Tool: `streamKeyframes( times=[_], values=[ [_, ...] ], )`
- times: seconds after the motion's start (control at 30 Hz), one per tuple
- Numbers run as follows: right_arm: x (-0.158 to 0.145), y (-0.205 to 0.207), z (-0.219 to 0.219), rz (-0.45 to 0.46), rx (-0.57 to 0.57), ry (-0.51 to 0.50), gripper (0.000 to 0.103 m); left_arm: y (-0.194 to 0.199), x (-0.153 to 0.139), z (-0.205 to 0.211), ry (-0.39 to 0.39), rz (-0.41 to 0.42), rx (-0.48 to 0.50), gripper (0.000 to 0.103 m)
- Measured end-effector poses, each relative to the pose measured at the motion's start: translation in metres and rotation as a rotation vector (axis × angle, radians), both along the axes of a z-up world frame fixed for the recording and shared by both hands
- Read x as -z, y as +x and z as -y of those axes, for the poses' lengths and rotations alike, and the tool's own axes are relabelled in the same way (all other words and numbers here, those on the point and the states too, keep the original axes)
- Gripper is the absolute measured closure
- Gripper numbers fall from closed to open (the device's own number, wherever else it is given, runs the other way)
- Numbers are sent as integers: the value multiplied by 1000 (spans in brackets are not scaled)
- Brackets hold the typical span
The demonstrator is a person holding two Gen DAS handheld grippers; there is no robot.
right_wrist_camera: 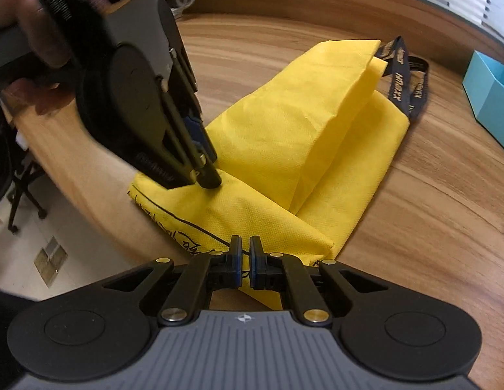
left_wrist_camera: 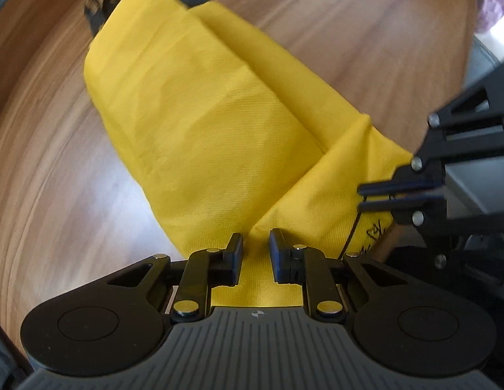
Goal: Fold shopping bag
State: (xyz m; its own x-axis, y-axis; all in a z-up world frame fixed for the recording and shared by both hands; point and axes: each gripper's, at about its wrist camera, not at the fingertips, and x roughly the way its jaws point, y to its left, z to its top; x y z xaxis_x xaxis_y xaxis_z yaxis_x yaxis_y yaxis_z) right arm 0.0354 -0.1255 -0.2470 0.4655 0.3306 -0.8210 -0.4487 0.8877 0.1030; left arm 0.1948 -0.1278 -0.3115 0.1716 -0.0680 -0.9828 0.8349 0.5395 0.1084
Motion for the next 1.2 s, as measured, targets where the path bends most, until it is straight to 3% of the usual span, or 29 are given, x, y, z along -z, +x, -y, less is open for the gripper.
streamKeyframes(
  times=[0.13, 0.2, 0.27, 0.37, 0.4, 0.47, 0.57, 0.77, 0.87, 0.97, 1.1, 1.2],
  values=[
    [-10, -34, -14, 94, -114, -118, 96, -14, 4, -6, -26, -53, -34, 84],
    [-13, -53, -21, 124, -182, -146, 79, -17, 5, -5, -25, -37, -13, 84],
    [-15, -72, -28, 157, -265, -190, 56, -18, 7, -3, -20, -32, 4, 84],
    [-5, -106, -46, 315, -395, -398, 52, -14, 8, 2, -8, -57, 51, 85],
    [-4, -108, -48, 330, -411, -423, 51, -10, 8, 5, -5, -75, 63, 85],
    [15, -126, -62, 485, -538, -632, 48, -2, 9, 8, -3, -111, 86, 85],
    [43, -134, -75, 564, -676, -808, 48, 3, 12, 10, -7, -132, 109, 85],
    [50, -125, -82, 569, -679, -809, 46, 1, 15, 9, -30, -103, 147, 85],
    [44, -122, -80, 527, -689, -769, 55, -2, 17, 10, -32, -103, 163, 85],
    [39, -116, -80, 489, -702, -743, 56, -5, 20, 11, -37, -120, 197, 85],
    [33, -128, -82, 507, -728, -752, 56, -6, 24, 11, -54, -144, 233, 85],
    [45, -140, -86, 551, -710, -793, 56, -3, 28, 13, -65, -160, 247, 85]
  ],
)
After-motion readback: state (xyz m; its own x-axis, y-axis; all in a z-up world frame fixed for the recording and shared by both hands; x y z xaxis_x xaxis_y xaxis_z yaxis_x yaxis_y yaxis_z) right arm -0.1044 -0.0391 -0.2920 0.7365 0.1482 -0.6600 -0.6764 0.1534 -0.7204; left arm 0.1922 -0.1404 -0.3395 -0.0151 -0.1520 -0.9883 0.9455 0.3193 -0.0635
